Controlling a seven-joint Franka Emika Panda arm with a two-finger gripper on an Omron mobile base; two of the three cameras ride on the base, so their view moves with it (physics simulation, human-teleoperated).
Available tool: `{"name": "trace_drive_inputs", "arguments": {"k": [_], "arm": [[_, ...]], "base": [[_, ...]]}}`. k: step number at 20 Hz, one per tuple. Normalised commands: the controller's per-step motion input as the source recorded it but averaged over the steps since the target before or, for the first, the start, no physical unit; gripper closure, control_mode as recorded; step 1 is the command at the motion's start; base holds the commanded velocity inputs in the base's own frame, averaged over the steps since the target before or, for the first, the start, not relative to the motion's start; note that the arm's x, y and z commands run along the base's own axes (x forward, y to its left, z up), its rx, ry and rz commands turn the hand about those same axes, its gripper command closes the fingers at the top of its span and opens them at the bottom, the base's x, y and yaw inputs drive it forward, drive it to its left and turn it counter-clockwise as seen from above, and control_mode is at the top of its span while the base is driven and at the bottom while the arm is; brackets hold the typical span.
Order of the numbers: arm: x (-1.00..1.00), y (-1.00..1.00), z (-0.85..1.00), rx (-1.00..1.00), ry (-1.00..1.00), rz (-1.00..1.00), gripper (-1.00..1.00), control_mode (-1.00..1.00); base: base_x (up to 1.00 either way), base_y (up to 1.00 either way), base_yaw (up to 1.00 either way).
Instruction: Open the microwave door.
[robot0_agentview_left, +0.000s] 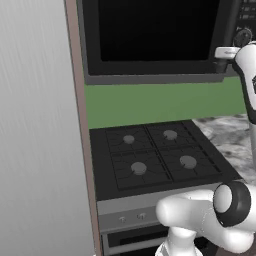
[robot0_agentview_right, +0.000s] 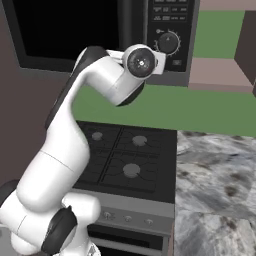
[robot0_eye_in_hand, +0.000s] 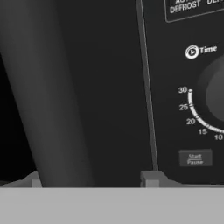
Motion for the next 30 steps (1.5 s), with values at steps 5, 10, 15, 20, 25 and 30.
{"name": "trace_drive_inputs", "arguments": {"k": [5,10,15,20,25,30], "arm": [[-1.00,-0.55,0.25,0.00,-0.06,0.01,1.00,-1.00],[-1.00,-0.45,0.14,0.00,-0.06,0.03,1.00,-1.00],[-1.00,-0.36,0.10,0.00,0.00,0.10,1.00,-1.00],[-1.00,-0.26,0.24,0.00,0.00,0.12,1.00,-1.00],[-0.98,-0.08,0.33,0.00,0.00,0.09,-1.00,-1.00],[-0.76,-0.24,0.59,0.00,-0.11,0.01,-1.00,-1.00]], "base": [[0.00,0.00,0.00],[0.00,0.00,0.00],[0.00,0.00,0.00],[0.00,0.00,0.00],[0.00,0.00,0.00],[0.00,0.00,0.00]]}}
